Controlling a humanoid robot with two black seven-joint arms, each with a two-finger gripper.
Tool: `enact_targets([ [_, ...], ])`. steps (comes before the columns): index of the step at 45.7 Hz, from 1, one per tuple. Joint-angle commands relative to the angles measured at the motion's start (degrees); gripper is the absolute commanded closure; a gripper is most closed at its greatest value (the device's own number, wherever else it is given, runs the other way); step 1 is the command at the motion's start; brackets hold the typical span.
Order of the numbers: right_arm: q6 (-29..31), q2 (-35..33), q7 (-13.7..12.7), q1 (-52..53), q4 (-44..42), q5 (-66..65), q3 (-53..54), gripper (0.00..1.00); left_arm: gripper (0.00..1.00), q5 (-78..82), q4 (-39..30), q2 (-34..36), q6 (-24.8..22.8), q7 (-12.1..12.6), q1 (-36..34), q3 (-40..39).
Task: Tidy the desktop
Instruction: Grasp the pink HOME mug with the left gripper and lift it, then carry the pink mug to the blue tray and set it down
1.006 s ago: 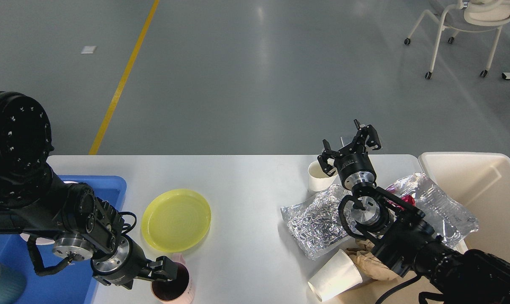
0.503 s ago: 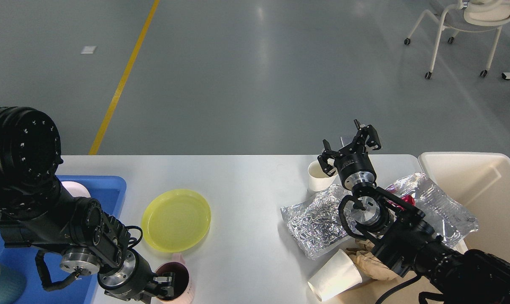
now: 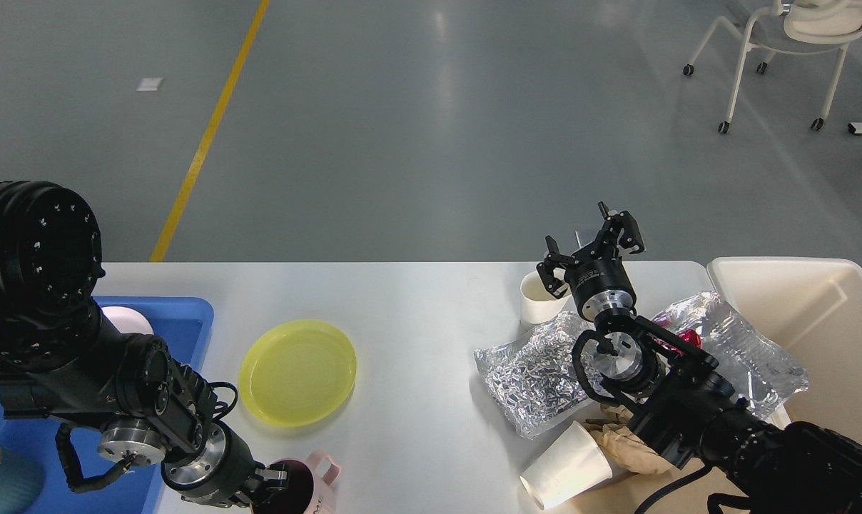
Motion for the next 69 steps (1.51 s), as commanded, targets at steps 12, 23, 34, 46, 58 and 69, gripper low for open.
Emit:
enact_targets([
  [12,0.0,0.0,0.0,0.0,0.0,0.1,0.0,0.0,1.0,0.7,-4.1,3.7,-2.4,0.1,-8.9,1.2],
  [23,0.0,0.0,0.0,0.0,0.0,0.1,0.0,0.0,1.0,1.8,-5.4,8.0,-20.3,2.6,-25.6,4.5],
  [34,0.0,0.0,0.0,0.0,0.0,0.1,0.0,0.0,1.0,2.3,-5.4,11.0,-41.8,2.5,-44.3,6.1],
  [46,0.0,0.0,0.0,0.0,0.0,0.1,0.0,0.0,1.0,2.7,-5.3,11.7,-48.7,2.6,-56.0,8.3],
  [58,0.0,0.0,0.0,0.0,0.0,0.1,0.0,0.0,1.0,6.7,-4.9,18.5,-40.8,2.8,-47.8,12.3],
  [69,0.0,0.0,0.0,0.0,0.0,0.0,0.0,0.0,1.0,8.9,-3.8,26.0,-20.9,2.9,-26.2,13.0],
])
